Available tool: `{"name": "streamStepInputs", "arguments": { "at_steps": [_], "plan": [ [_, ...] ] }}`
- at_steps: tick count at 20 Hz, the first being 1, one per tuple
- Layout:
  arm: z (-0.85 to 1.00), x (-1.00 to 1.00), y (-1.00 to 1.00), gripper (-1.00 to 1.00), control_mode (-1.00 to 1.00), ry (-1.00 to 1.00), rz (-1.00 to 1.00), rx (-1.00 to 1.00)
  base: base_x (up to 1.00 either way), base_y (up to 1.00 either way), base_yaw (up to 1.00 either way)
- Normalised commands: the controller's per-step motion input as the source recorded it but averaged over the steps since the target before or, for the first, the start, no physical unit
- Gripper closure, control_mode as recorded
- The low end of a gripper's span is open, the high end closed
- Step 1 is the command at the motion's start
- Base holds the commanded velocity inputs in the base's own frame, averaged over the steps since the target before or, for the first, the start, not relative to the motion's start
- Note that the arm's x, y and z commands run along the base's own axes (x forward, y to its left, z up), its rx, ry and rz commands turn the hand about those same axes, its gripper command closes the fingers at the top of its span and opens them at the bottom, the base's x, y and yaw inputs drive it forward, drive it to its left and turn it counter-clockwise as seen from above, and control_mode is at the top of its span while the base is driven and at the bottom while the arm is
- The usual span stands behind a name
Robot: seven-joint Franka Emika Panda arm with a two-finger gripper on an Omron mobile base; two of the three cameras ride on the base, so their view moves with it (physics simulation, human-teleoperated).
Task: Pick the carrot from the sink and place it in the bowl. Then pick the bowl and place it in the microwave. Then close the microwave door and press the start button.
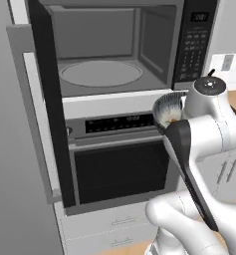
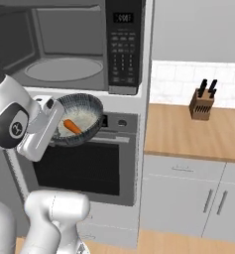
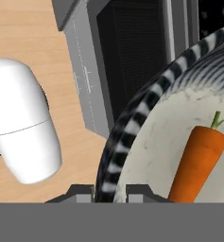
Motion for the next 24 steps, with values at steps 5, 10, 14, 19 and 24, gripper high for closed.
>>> {"name": "streamStepInputs", "arguments": {
  "at_steps": [5,10,14,19,24],
  "plan": [
    [0.00,0.00,0.00,1.00,1.00,0.00,0.00,0.00,0.40,0.30,-0.01],
    [0.00,0.00,0.00,1.00,1.00,0.00,0.00,0.00,0.09,0.58,0.00],
    [0.00,0.00,0.00,1.00,1.00,0.00,0.00,0.00,0.02,0.37,0.00],
    [0.00,0.00,0.00,1.00,1.00,0.00,0.00,0.00,0.17,0.00,0.00],
    [0.55,0.10,0.02,1.00,-1.00,-0.29,0.04,0.00,0.03,0.00,0.01]
  ]
}}
